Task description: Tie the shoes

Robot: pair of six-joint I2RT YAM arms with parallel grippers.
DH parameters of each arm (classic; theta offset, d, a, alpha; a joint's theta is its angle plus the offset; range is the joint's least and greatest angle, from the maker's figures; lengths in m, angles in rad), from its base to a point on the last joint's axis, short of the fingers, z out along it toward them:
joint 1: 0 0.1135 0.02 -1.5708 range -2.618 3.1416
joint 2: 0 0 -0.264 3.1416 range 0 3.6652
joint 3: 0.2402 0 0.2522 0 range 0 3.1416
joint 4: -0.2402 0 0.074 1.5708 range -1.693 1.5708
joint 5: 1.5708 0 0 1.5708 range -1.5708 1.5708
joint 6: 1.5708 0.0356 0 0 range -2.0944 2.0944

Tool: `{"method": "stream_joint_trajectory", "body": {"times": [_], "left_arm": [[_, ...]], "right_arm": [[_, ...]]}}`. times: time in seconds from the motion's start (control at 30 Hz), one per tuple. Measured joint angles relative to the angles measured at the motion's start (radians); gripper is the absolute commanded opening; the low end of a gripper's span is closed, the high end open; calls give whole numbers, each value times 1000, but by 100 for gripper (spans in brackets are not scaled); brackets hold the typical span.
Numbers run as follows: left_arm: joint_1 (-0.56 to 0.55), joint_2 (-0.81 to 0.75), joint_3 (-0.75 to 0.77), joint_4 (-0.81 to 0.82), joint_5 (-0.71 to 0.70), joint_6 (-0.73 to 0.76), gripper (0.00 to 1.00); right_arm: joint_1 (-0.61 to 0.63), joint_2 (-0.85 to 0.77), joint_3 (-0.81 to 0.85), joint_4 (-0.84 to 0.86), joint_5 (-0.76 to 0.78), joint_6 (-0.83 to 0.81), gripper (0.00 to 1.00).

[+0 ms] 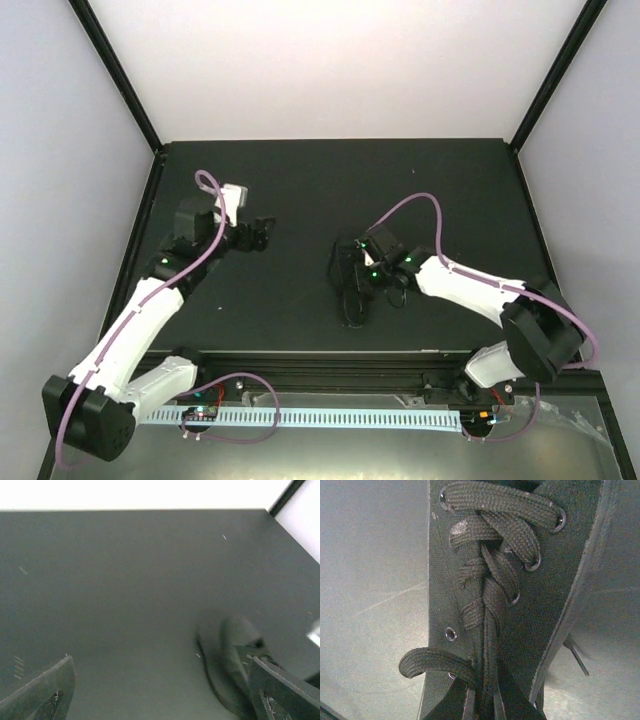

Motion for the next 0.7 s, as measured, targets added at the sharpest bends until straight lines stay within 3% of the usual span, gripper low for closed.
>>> {"method": "stream_joint_trajectory", "body": {"times": [0.1,0.3,0.47,0.7], "left_arm": [[-57,33,-88,63,31,-125,90],[-221,289,-139,72,23,-277,77],[-311,484,-68,72,6,-332,66],[-386,566,-59,87,-9,-414,56]], "right_arm": [[35,48,13,6,-4,7,18],[48,60,13,9,11,41,67],[25,-50,12,-32,68,50,71],[-143,-193,-109,-6,41,50,69]]}}
